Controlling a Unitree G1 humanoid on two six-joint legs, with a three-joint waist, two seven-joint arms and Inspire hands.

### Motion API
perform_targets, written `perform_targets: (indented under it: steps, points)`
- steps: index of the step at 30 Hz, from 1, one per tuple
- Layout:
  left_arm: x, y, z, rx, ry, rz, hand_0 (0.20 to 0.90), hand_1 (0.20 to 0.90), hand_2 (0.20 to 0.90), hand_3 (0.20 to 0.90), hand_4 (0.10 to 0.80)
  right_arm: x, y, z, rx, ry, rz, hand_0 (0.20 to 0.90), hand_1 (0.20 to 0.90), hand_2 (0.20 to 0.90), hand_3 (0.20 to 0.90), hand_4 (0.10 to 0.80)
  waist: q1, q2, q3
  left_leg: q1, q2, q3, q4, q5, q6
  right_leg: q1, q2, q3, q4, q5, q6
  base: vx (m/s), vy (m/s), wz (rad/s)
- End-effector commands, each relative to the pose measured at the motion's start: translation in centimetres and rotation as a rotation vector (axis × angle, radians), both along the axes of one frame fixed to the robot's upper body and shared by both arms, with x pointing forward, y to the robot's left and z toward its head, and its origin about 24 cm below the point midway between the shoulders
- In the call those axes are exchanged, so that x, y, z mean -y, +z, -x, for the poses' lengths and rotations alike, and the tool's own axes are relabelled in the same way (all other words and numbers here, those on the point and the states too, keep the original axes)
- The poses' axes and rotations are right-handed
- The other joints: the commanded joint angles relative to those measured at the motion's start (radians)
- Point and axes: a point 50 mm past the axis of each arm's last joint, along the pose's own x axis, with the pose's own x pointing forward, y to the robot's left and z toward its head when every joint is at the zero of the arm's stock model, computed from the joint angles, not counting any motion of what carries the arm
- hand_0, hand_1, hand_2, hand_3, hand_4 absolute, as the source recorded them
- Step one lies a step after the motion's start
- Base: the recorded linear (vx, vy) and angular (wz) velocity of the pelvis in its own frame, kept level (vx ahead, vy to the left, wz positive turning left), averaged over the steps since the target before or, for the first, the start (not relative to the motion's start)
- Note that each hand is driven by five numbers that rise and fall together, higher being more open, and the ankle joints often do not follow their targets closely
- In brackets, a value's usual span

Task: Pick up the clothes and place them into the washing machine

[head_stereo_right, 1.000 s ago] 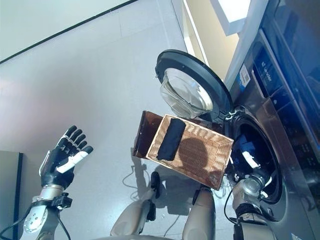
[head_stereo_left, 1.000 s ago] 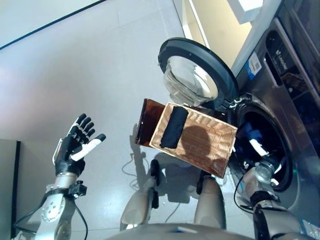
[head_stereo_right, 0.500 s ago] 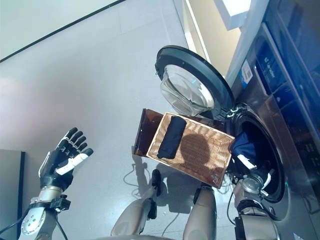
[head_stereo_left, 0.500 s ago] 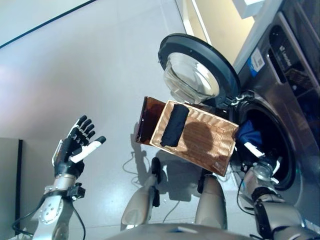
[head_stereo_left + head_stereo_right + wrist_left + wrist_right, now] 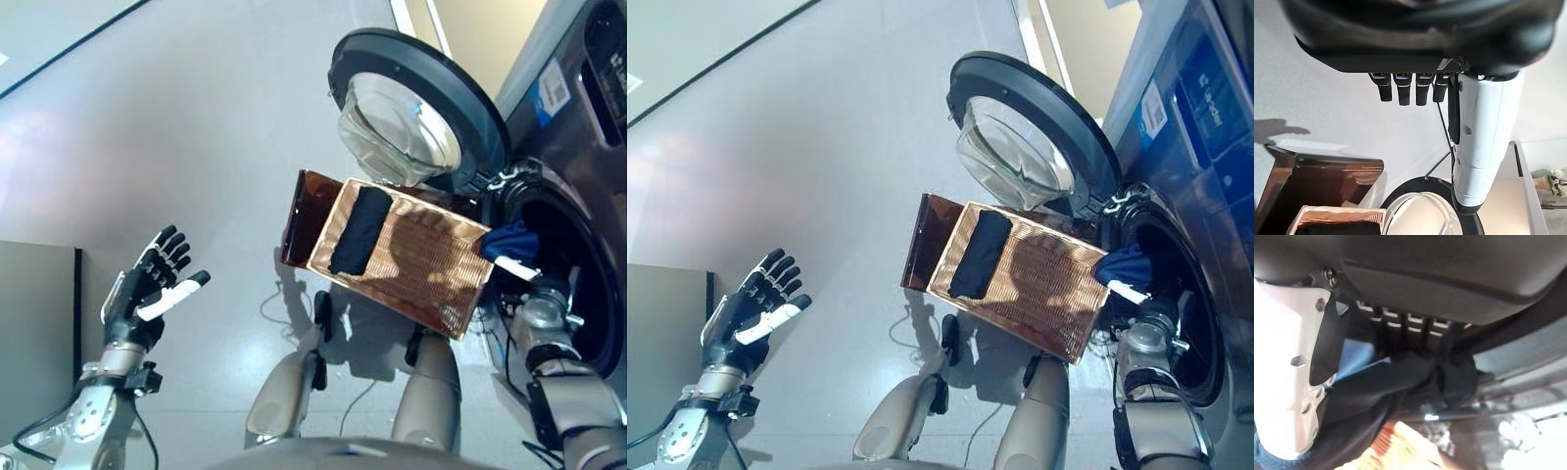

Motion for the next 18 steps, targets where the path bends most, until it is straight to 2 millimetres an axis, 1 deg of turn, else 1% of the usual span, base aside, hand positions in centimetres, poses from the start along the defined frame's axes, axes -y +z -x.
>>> perform_targets:
  steps: [1, 2, 4, 6, 7, 12, 18]
  points:
    - [-0.7, 4.1, -0.7, 0.221, -0.002, -0.019, 0.9, 0.9, 0.9, 0.9, 0.8, 0.9, 3.4, -2.0, -0.003, 0.091, 0.168, 0.9, 0.9, 0.9, 0.9, 0.8, 0.01, 0.007, 0.002, 0.009, 0.076, -0.048, -0.015, -0.001, -0.111, 0.021, -0.057, 0.066, -0.108, 0.108, 0.118, 0.0, 0.0, 0.0]
    - [-0.7, 4.2, -0.7, 0.219, -0.017, -0.025, 0.9, 0.9, 0.9, 0.9, 0.8, 1.2, 3.1, -1.7, -0.105, 0.116, 0.236, 0.9, 0.9, 0.9, 0.9, 0.8, 0.014, 0.012, 0.006, 0.004, 0.074, -0.049, -0.015, 0.002, -0.11, 0.016, -0.06, 0.065, -0.102, 0.108, 0.118, -0.029, -0.01, 0.04]
    - [-0.7, 4.3, -0.6, 0.215, -0.019, -0.024, 0.9, 0.9, 0.9, 0.9, 0.8, 1.4, 3.2, -1.5, -0.152, 0.116, 0.279, 0.9, 0.9, 0.9, 0.9, 0.8, 0.015, 0.018, 0.009, 0.0, 0.071, -0.049, -0.015, 0.004, -0.109, 0.009, -0.062, 0.064, -0.094, 0.106, 0.118, -0.031, 0.0, 0.07]
    - [-0.7, 4.4, -0.7, 0.219, -0.019, -0.03, 0.9, 0.9, 0.9, 0.9, 0.8, 2.0, 2.9, -0.9, -0.208, 0.088, 0.303, 0.9, 0.9, 0.9, 0.9, 0.8, 0.018, 0.023, 0.01, -0.006, 0.068, -0.052, -0.015, 0.005, -0.108, 0.001, -0.064, 0.065, -0.086, 0.106, 0.119, -0.019, 0.006, 0.05]
    - [-0.7, 4.6, -0.7, 0.224, -0.021, -0.034, 0.9, 0.9, 0.9, 0.9, 0.8, 2.0, 3.1, -1.1, -0.233, 0.097, 0.333, 0.9, 0.9, 0.9, 0.9, 0.8, 0.02, 0.025, 0.011, -0.01, 0.067, -0.052, -0.015, 0.006, -0.108, -0.001, -0.064, 0.065, -0.086, 0.106, 0.118, -0.022, -0.002, 0.06]
    - [-0.8, 5.2, -0.8, 0.247, -0.02, -0.053, 0.9, 0.9, 0.9, 0.9, 0.8, 2.0, 3.3, -1.3, -0.239, 0.111, 0.346, 0.9, 0.9, 0.9, 0.9, 0.8, 0.018, 0.031, 0.019, -0.017, 0.064, -0.055, -0.015, 0.008, -0.108, -0.013, -0.065, 0.069, -0.076, 0.104, 0.117, -0.016, 0.001, 0.05]
    - [-1.1, 5.4, -0.8, 0.247, -0.013, -0.066, 0.9, 0.9, 0.9, 0.9, 0.8, 2.3, 3.3, -1.1, -0.284, 0.124, 0.355, 0.9, 0.9, 0.9, 0.9, 0.8, 0.016, 0.036, 0.023, -0.026, 0.058, -0.054, -0.015, 0.008, -0.108, -0.025, -0.067, 0.073, -0.073, 0.107, 0.117, -0.002, 0.001, 0.0]
